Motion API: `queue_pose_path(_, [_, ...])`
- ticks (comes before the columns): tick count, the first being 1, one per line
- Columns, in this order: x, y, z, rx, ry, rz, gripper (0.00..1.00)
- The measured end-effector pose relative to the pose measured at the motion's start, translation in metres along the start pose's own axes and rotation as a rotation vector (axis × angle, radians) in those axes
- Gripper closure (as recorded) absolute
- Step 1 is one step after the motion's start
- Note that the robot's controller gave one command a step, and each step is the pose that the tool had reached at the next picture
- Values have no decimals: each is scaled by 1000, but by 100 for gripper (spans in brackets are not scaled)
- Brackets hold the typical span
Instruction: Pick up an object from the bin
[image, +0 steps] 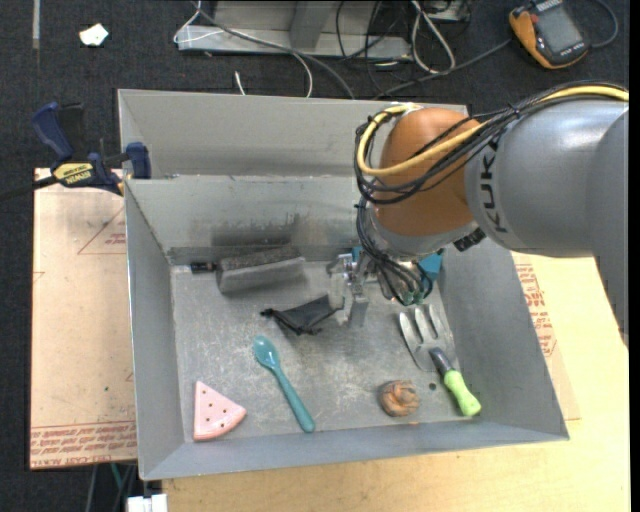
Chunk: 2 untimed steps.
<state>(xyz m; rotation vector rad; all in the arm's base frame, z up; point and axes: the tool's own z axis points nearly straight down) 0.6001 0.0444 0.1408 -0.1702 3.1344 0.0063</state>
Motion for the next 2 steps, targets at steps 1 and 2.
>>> queue_pose_path(1, [-3,0,-43,1,-12,0,100])
queue_pose_path(2, [-3,0,-64,1,-12,-1,100])
